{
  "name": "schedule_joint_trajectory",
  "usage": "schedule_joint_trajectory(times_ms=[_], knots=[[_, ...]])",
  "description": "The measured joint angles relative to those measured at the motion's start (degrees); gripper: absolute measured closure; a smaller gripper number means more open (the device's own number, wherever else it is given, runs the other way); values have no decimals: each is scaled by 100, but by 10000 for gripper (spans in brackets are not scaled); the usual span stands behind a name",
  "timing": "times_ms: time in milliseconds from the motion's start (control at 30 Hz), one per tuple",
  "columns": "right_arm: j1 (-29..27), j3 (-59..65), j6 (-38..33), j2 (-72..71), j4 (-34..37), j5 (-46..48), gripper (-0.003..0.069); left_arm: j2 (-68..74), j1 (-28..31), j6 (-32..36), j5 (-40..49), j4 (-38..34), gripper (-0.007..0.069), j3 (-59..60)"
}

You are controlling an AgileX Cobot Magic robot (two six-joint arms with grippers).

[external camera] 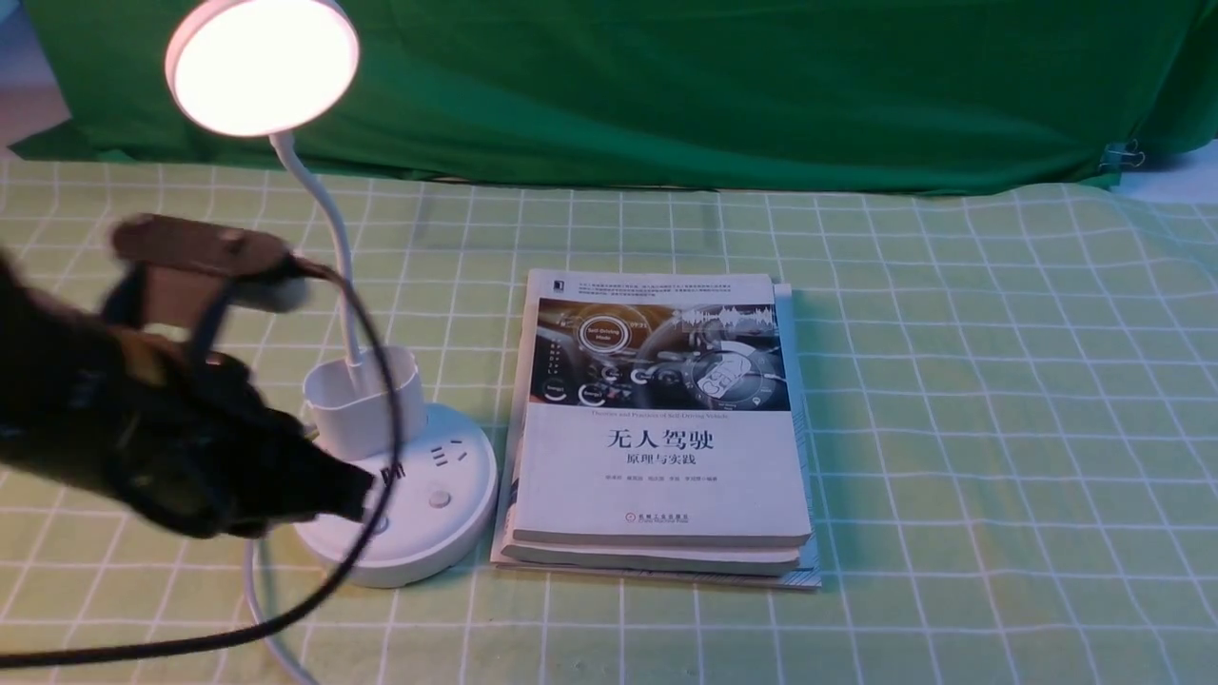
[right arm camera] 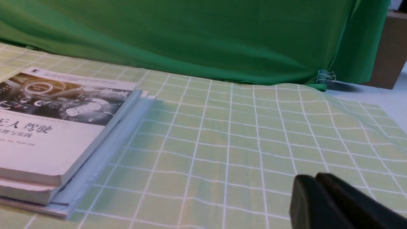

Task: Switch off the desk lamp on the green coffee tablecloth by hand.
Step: 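Press the power button on the round power strip under the lamp with the left gripper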

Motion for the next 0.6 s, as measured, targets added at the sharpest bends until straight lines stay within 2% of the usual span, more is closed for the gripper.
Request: schedule_joint_trajectory(times_ms=[167, 600], knots=[[0, 0, 0, 0, 0, 0, 629, 1441, -410, -64, 167, 42, 623, -796], [0, 0, 0, 0, 0, 0, 629, 3085, -212, -74, 730, 158, 623, -2232]])
